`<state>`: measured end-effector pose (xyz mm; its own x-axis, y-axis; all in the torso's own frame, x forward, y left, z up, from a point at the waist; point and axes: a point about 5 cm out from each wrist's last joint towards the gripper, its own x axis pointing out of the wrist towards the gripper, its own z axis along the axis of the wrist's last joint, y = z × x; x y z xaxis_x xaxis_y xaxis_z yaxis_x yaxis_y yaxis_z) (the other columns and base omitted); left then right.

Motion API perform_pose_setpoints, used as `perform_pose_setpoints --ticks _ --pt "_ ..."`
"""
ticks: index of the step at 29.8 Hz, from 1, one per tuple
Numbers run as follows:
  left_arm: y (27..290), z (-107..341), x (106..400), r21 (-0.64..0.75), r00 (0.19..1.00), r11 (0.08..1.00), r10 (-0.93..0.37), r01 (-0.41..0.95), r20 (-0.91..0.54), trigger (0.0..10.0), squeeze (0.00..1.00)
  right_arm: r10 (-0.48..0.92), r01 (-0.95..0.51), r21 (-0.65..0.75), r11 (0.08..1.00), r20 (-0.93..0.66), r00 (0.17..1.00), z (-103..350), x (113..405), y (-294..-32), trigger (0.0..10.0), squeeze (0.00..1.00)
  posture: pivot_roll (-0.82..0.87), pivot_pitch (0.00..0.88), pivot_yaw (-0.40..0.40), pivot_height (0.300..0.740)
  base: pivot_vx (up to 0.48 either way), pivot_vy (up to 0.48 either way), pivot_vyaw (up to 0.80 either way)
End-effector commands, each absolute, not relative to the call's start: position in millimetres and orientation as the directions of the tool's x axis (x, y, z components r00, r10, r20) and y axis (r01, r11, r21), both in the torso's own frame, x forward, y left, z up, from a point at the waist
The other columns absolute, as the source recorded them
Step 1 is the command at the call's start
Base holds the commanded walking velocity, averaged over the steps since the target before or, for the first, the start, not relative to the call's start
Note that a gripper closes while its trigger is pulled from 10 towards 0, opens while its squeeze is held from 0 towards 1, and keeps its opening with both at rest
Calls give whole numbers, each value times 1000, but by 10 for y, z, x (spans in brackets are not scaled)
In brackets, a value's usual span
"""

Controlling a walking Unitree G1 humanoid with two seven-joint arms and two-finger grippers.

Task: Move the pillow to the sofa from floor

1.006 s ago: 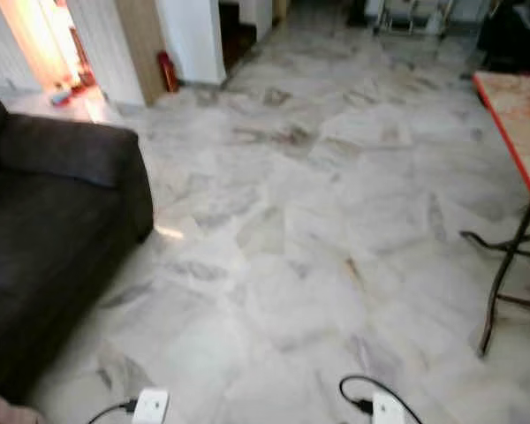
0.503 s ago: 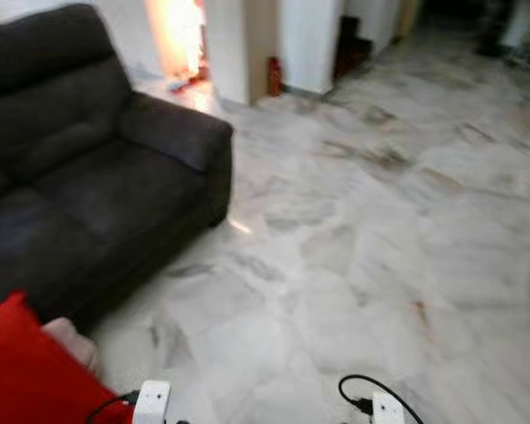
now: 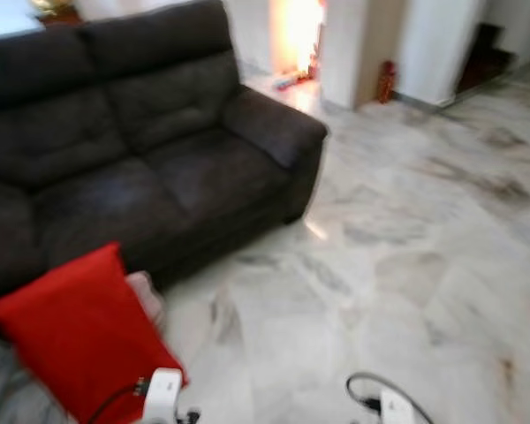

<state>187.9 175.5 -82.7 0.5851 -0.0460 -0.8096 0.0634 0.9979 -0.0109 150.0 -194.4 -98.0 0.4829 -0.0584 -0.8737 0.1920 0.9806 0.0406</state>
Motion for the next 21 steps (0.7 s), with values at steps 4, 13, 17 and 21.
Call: perform_pose_setpoints --ticks 4,13,17,21 --pt "1796 -815 1900 -6 584 999 -30 44 -811 10000 0 -51 182 49 982 -861 506 -944 1610 -1894 10000 0 -62 0 -14 740 0 0 800" --pt "1853 -829 1862 9 576 1000 -5 21 -818 10000 0 -44 168 45 985 -870 491 -964 1575 -1848 10000 0 -29 0 -30 740 0 0 800" --pt "1909 -849 1805 19 567 1000 18 -5 -824 10000 0 -20 131 49 990 -878 478 -988 1529 -1799 10000 0 27 0 -33 740 0 0 800" --pt "1941 -855 1782 28 562 999 34 -19 -826 10000 0 1 103 58 993 -876 482 -992 1520 -1769 10000 0 69 0 -37 740 0 0 800"
